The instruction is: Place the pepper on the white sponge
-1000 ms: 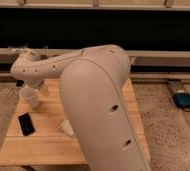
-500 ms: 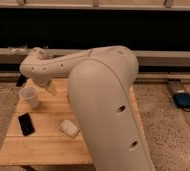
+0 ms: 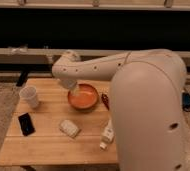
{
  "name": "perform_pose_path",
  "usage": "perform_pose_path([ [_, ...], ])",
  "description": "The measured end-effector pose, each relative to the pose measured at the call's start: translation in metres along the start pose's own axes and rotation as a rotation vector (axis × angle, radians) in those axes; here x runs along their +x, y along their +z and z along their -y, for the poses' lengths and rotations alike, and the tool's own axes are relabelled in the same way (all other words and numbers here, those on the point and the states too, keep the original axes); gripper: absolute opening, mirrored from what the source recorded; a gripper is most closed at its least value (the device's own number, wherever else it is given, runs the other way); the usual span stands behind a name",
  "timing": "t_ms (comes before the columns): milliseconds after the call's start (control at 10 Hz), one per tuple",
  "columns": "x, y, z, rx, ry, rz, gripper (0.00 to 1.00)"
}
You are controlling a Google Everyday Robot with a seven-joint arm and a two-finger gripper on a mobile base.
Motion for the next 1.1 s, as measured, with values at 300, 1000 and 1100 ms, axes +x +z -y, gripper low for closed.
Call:
perform_pose_path([
  [300, 0.043, -0.006, -0.067, -0.017, -0.002, 0.002, 0.80],
  [1000, 0.092, 0.026, -0.175, -0.131, 0.037, 0.082, 0.80],
  [1100, 0.091, 0.032, -0.183, -0.136, 0.052, 0.089, 0.80],
])
